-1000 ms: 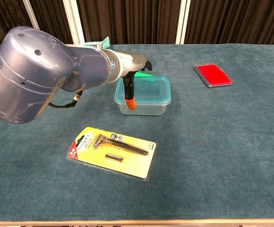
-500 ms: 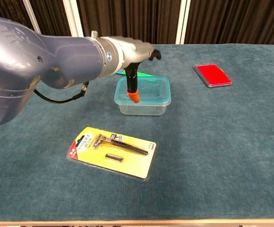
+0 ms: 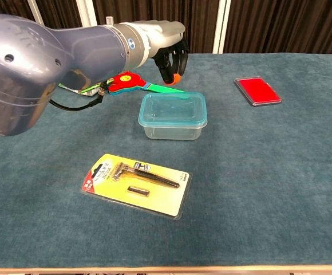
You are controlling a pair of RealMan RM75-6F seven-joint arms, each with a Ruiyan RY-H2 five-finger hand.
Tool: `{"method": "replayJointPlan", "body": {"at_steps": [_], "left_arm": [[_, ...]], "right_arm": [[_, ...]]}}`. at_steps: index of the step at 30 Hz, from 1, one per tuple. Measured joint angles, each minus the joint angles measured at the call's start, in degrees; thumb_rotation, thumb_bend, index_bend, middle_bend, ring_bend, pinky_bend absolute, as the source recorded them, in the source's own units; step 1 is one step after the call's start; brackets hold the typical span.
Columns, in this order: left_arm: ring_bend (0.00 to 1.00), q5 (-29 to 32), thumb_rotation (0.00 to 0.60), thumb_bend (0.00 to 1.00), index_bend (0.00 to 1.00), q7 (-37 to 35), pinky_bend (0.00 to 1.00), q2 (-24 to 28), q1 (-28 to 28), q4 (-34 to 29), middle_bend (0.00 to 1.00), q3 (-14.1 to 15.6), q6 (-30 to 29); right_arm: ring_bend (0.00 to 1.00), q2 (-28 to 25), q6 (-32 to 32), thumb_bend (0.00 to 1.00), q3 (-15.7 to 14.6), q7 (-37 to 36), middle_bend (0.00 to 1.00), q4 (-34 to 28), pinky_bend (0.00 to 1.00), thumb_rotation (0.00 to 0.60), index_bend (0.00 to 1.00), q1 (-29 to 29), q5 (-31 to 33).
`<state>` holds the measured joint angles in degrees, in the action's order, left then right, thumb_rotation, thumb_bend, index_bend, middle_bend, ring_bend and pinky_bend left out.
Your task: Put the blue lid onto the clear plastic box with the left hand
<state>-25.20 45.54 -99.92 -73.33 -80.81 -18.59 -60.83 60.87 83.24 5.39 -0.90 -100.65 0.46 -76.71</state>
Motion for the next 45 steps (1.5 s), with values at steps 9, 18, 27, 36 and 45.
{"method": "replayJointPlan", "body": {"at_steps": [9,18,27,36,45], "left_arm": [[0.25,-1.02,0.6,0.51,0.65,-2.0,0.06,-2.81,-0.07,5.61,0.6,-0.79,2.01],[0.25,-2.58,0.6,0.51,0.64,-2.36,0.06,-7.02,-2.21,14.04,0.58,-2.1,4.15],[0.24,-4.85,0.6,0.52,0.64,-3.42,0.06,-11.9,-4.8,23.17,0.55,-2.89,9.27],[0.24,-7.51,0.6,0.52,0.65,-4.09,0.06,-15.3,-5.97,28.93,0.55,-3.17,11.29],[0.24,-9.01,0.6,0.52,0.65,-4.13,0.06,-17.33,-6.2,32.87,0.55,-3.37,12.84]], "right_arm": [[0.0,-0.03,-0.05,0.34,-0.09,-0.28,0.01,0.02,0.0,0.6,0.0,-0.12,0.08],[0.0,-0.09,-0.16,0.34,-0.13,-0.31,0.01,0.07,0.0,0.6,0.0,-0.19,0.24],[0.0,-0.28,-0.24,0.34,-0.11,-0.11,0.01,-0.38,0.0,0.6,0.0,-0.19,0.4],[0.0,-0.31,-0.31,0.34,0.0,-0.29,0.01,-0.51,0.0,0.6,0.0,-0.26,0.8],[0.0,-0.24,-0.02,0.34,-0.06,-0.33,0.01,-0.37,0.0,0.6,0.0,-0.52,0.88]]}}
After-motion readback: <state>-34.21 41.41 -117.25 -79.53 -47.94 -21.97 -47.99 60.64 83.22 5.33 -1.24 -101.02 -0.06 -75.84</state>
